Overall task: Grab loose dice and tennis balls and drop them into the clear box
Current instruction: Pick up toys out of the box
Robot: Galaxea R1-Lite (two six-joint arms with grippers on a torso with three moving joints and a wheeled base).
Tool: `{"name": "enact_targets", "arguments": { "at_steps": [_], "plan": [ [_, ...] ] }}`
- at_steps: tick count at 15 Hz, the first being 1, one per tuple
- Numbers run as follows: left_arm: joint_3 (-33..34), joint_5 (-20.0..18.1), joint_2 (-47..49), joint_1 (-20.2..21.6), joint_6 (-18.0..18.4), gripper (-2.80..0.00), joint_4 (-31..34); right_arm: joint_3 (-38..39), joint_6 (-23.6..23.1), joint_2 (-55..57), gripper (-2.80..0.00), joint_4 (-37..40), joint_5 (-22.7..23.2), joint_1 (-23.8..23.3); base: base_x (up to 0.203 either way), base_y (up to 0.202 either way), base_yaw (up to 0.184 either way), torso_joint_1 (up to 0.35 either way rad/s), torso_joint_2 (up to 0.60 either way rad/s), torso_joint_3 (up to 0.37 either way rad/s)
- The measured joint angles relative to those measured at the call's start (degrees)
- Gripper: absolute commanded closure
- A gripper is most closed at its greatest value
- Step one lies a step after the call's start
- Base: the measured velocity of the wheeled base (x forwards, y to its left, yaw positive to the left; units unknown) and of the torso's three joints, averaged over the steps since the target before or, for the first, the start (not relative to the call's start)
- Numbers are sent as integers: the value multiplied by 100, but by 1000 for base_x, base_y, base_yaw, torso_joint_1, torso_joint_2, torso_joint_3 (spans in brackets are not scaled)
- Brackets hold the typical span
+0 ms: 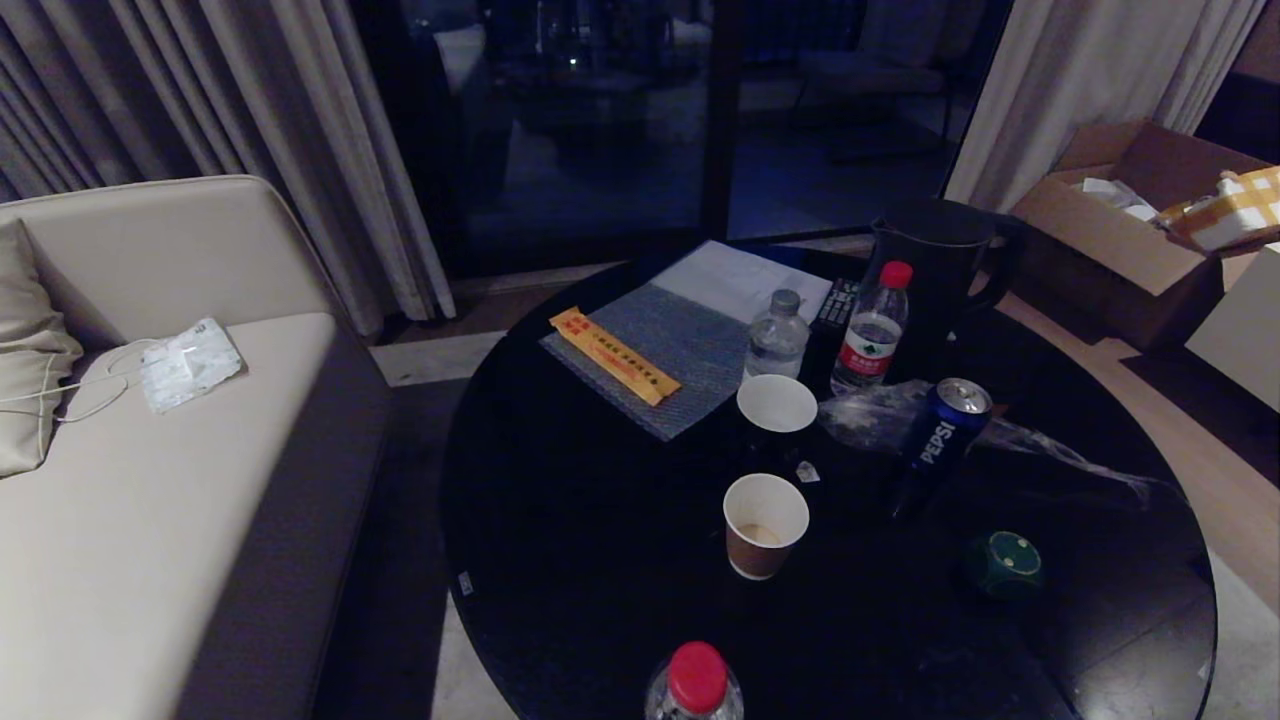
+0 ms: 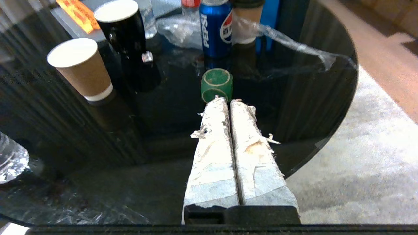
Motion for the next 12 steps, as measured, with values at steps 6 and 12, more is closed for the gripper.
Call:
{"name": "enact_targets", "arguments": {
  "at_steps": [6, 12],
  "plan": [
    [0, 1, 0, 0, -2, 0, 0, 0, -2, 0, 0, 0, -2, 0, 0, 0, 0, 1, 2, -196],
    [0, 4, 0, 0, -2, 0, 0, 0, -12, 0, 0, 0, -2, 0, 0, 0, 0, 3, 4, -186]
  ]
}}
